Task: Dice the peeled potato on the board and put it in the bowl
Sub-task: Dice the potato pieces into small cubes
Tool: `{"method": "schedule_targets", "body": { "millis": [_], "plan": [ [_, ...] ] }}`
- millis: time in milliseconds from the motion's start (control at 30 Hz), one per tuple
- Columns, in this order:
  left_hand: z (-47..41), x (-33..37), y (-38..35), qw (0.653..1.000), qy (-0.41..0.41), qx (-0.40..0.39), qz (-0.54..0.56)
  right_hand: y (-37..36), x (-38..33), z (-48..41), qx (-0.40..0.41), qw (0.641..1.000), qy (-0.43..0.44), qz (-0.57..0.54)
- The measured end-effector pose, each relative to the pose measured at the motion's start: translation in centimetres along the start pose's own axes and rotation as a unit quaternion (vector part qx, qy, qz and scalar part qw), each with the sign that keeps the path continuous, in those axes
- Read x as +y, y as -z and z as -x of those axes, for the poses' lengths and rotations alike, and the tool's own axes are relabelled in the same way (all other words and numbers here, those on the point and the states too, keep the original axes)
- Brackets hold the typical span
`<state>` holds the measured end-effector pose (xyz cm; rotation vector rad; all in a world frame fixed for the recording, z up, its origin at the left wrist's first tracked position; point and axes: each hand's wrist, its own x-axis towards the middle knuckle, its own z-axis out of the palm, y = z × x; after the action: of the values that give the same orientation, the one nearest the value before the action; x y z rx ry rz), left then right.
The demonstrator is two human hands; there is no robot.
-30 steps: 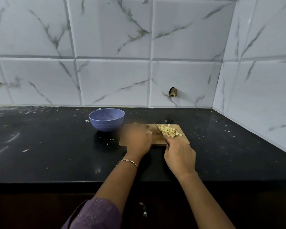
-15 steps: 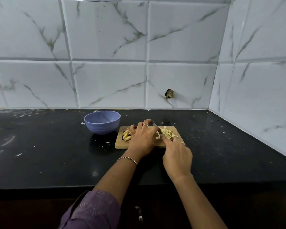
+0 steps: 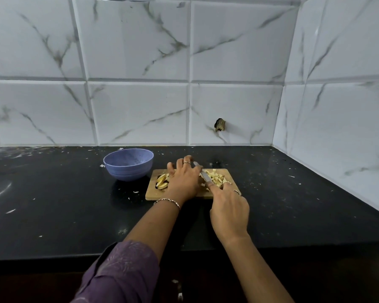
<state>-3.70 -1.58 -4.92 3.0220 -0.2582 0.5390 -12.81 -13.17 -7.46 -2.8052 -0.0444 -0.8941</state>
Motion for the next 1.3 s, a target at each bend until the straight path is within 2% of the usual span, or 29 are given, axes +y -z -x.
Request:
{"method": "schedule_targets", "body": {
  "millis": [133,200,400,500,667,967,1300],
  "plan": [
    [-0.5,0.4,0.4,0.998,-0.033,-0.043,0.023,0.2,0.0,-0.1,-0.007,1.000,-0.001,-0.005],
    [-0.6,0.4,0.7,0.997,-0.024,-0.042,0.055,0.3,0.0,-0.1,-0.008,1.000,-0.003,-0.009],
    [-0.1,-2.4,1.8,0.990,0.099,0.027,0.098,0.2,-0.1,0.0,-0.012,0.997,-0.039,-0.058],
    [0.6,-4.0,2.1,0.987,0.120,0.014,0.103,0.4,-0.2,0.1,-0.008,0.994,-0.054,-0.094],
    [1.2,-4.3,2.0,0.992,0.094,-0.019,0.078,0.9,-0.4,0.5,-0.011,0.993,-0.046,-0.112],
    [0.6,-3.3,1.5,0.996,0.044,-0.077,0.022,-0.2,-0.1,0.1,-0.007,0.995,-0.056,-0.076],
    [-0.3,-3.9,1.0,0.995,0.015,-0.098,0.032,-0.8,0.3,-0.7,-0.002,0.996,-0.051,-0.076]
  ]
}}
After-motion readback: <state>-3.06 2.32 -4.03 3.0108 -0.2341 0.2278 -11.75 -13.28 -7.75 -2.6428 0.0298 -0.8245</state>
